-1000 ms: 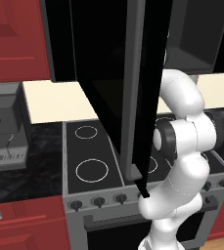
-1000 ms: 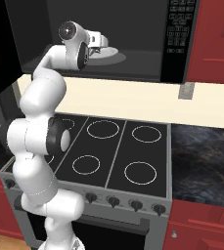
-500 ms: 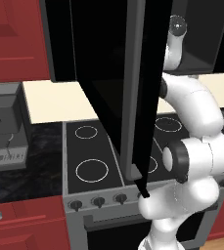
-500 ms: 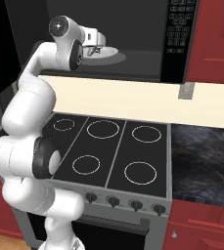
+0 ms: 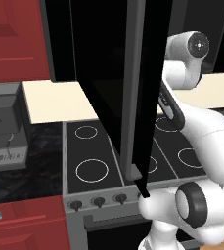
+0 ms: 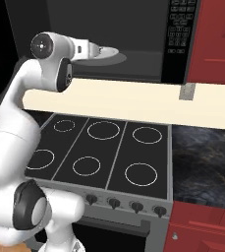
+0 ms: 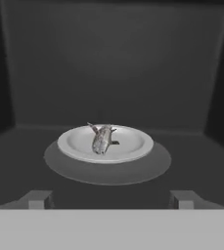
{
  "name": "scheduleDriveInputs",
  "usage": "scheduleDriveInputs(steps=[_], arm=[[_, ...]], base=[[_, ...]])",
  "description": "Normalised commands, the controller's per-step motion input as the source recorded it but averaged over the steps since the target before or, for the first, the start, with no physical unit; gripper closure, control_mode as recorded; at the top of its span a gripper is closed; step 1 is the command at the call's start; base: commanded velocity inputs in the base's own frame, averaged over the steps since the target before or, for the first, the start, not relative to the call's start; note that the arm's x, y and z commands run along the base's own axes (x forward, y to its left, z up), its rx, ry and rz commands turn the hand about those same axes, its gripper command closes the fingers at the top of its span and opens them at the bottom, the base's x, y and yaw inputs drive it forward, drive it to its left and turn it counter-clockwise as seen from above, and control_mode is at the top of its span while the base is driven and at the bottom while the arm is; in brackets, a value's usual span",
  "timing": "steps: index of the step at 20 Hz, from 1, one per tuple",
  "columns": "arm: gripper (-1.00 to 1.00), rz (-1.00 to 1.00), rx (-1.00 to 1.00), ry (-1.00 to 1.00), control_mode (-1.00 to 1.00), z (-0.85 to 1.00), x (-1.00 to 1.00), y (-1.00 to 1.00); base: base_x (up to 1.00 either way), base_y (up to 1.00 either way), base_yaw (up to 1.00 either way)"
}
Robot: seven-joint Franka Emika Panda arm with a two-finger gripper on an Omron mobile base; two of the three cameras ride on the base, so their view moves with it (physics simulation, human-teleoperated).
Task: Transport the fish from the fridge to the microwave and turn on the microwave.
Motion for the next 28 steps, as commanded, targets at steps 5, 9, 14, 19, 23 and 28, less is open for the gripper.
scheduleDriveInputs(steps=[5, 9, 14, 19, 23, 28], arm=[[1.00, 0.00, 0.00, 0.00, -1.00, 0.17, -0.82, 0.00], [1.00, 0.01, 0.00, 0.00, -1.00, 0.00, -0.76, 0.00], [1.00, 0.02, 0.00, -0.05, -1.00, 0.01, -0.77, 0.01], [1.00, 0.00, 0.00, -0.13, -1.00, 0.04, -0.95, 0.00], [1.00, 0.00, 0.00, -0.12, -1.00, 0.05, -0.87, 0.01], [1.00, 0.00, -0.01, -0.06, -1.00, 0.01, -0.76, 0.06]], base=[[0.00, 0.00, 0.00], [0.00, 0.00, 0.00], [0.00, 0.00, 0.00], [0.00, 0.00, 0.00], [0.00, 0.00, 0.00], [0.00, 0.00, 0.00]])
